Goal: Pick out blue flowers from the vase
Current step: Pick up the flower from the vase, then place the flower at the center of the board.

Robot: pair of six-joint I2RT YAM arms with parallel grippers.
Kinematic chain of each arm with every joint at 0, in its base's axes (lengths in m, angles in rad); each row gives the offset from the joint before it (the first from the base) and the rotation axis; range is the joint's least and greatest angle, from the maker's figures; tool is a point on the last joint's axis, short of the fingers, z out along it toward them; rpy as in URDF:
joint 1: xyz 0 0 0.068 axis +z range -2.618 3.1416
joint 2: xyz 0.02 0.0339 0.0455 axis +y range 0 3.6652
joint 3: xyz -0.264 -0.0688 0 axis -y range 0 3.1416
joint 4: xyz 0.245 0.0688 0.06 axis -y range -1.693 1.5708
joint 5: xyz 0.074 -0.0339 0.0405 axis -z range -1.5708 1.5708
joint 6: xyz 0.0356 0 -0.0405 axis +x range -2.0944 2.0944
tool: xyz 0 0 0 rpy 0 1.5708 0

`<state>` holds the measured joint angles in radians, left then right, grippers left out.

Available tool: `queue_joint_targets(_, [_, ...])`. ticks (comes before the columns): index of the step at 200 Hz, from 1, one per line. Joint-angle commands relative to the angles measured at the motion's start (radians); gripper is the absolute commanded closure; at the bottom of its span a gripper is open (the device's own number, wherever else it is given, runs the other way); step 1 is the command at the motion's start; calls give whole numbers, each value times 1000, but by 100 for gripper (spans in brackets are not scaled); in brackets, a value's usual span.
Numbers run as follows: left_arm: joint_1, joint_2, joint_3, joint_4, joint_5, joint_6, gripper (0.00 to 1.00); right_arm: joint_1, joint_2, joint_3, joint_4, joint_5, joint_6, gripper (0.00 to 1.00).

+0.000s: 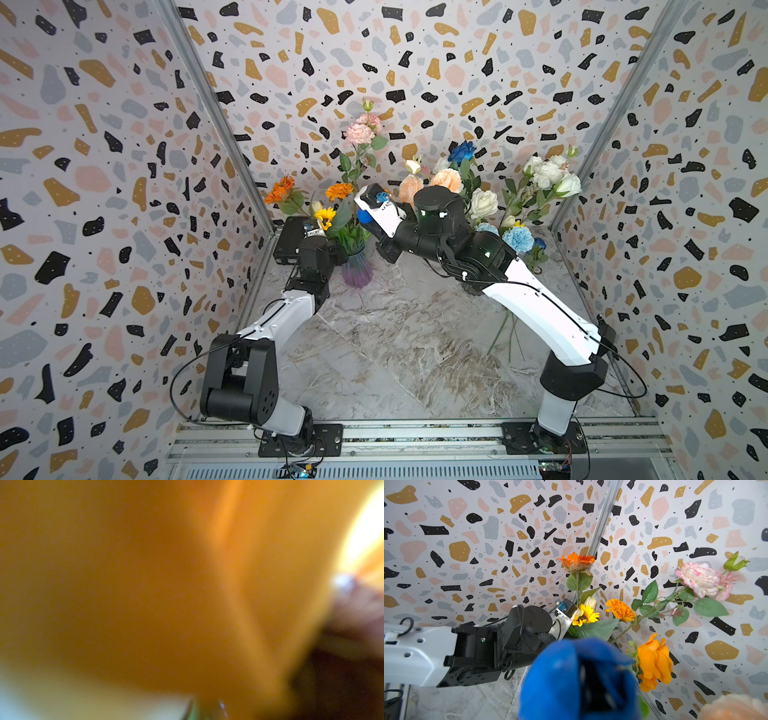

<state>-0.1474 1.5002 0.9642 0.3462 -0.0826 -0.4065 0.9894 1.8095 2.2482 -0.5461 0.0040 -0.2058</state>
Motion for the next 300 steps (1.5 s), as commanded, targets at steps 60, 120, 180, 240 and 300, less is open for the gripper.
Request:
queue_joint_targets(60, [-10,-15,-34,-128,-6,81,64,1,-229,-287,90,121,0,100])
queue_joint_targets(120, [-24,-59,-29,-124,25,98,53,0,-349,-439,97,237,11,100])
queue_joint_targets(180, [-32,-86,-4,-131,37,101,51,-11,-496,-605,33,370,72,100])
queue_joint_targets(240, [-54,-184,-23,-163,16,123,48,-67,-575,-710,-121,357,287,100])
queue_joint_targets(300, [-113,-306,-47,-207,3,127,48,-148,-678,-728,-392,378,523,100])
